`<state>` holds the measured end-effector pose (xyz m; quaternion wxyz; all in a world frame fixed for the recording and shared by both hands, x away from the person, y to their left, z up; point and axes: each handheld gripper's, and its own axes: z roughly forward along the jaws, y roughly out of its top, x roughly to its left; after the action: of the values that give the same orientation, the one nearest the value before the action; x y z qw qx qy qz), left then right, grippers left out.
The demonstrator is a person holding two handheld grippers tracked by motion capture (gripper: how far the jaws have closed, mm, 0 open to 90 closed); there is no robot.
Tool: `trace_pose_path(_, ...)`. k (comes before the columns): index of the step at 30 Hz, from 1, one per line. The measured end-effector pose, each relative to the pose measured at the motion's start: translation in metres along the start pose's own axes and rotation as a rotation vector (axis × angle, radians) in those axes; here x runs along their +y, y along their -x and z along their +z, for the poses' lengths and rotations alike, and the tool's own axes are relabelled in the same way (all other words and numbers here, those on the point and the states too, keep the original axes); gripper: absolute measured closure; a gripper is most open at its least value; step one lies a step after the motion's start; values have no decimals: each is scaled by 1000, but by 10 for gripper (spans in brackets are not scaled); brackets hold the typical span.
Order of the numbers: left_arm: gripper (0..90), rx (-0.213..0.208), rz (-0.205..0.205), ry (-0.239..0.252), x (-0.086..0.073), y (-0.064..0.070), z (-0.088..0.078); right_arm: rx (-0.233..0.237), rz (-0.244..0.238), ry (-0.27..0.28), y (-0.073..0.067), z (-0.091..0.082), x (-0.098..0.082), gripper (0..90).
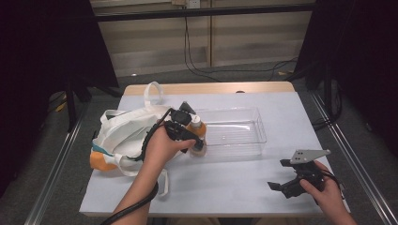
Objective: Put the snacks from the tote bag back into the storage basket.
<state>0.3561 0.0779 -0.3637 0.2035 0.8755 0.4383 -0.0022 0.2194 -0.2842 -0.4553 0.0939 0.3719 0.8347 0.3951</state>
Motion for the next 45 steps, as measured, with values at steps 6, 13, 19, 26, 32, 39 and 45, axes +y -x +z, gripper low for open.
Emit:
trace_pose_path(6, 121, -17, 37, -1, -7, 0, 1, 3, -5, 0, 0, 0, 0, 10)
trace_pose_path(13, 120, -20, 38, 9, -15, -1, 5, 3, -5, -4, -1, 1, 0, 10)
trace_pose_path(19, 119, -33, 46, 4, -22, 0, 10, 5, -6, -9, -1, 2, 0, 10)
trace_pose_path(26, 120, -43, 45, 12, -28, -1, 14, 5, -3, -9, 0, 2, -1, 10)
trace_pose_path(32, 121, -56, 37, 23, -32, -2, 18, 6, -10, -14, -1, 4, 0, 10)
trace_pose_path(39, 118, -69, 45, 25, -38, -3, 21, 5, -9, -16, 0, 4, 0, 10)
trace_pose_path(45, 119, -80, 47, 33, -45, -2, 25, 5, -7, -15, 0, 4, 0, 10)
